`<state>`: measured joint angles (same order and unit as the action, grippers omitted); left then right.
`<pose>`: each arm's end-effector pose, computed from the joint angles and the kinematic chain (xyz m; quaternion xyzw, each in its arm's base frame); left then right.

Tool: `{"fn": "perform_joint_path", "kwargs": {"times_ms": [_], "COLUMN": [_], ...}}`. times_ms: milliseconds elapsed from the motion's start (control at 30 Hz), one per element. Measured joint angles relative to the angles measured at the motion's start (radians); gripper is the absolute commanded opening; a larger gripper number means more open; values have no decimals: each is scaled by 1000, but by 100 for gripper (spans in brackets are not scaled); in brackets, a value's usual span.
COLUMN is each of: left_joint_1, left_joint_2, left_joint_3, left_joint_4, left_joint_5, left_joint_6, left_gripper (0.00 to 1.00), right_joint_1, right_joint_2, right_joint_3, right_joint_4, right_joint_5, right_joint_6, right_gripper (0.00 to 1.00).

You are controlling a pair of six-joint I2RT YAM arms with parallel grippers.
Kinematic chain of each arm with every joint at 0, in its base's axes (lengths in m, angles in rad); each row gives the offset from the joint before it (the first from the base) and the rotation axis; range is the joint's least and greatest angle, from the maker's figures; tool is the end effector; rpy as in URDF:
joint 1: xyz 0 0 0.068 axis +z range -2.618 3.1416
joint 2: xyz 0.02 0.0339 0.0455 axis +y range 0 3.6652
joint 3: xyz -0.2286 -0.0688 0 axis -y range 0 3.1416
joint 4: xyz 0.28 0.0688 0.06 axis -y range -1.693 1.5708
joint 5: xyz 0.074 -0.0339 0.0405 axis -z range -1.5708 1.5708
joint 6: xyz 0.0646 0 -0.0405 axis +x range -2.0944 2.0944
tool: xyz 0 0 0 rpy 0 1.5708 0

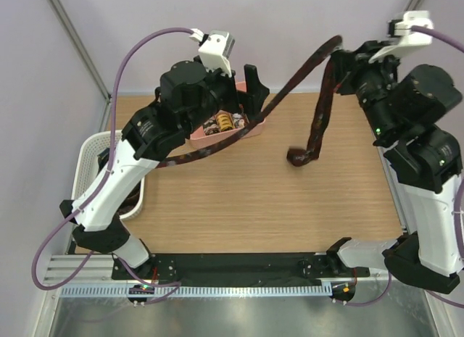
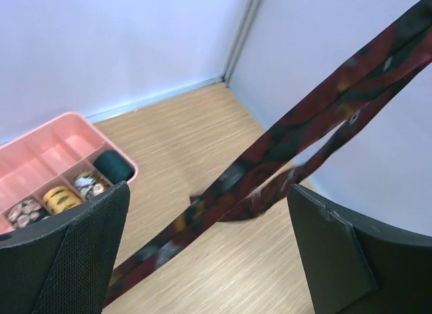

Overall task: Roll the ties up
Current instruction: Flatten the tie

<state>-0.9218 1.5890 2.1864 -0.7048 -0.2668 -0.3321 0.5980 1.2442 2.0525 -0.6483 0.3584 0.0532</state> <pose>0.2296 -0.2745 0.5346 0.1293 0.7314 -0.3084 0.5943 0.2024 0.1105 0.5954 -0.0409 0.6509 0.1302 0.7468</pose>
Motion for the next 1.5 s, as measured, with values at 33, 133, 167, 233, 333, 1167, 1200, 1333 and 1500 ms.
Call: {"fn": "perform_joint_path", "kwargs": {"times_ms": [33,133,167,233,333,1167,1200,1333,1500], "left_joint_1": [-1,-9,-16,-32,-49,-160,-172,-195,-193], "left_joint_2": [0,2,6,18,41,26,30,47,39], "left_joint_3": [6,8,8,8,8,-117,-117,-117,-153], "left_joint_4": [13,32,37,48,71,246,250,270,318], "left_joint_5": [16,56,66,82,107,133,102,14,-60], "left_joint_6": [0,0,0,1,3,224,241,300,331], "left_gripper": [100,100,100,100,100,93,91,83,72], "right_joint_1": [0,0,0,-3,-4,-5,-5,-5,-5], "right_joint_2": [3,6,5,-2,-11,-16,-14,-14,-14], "right_joint_3": [38,129,149,165,166,80,79,70,54], "right_joint_4": [-8,-10,-8,-4,-7,-74,-77,-86,-88], "right_joint_5": [35,109,119,121,105,-270,-276,-287,-290], "right_joint_6": [-12,-40,-45,-48,-51,66,72,82,82], "right_gripper": [1,1,1,1,1,1,1,1,1]}}
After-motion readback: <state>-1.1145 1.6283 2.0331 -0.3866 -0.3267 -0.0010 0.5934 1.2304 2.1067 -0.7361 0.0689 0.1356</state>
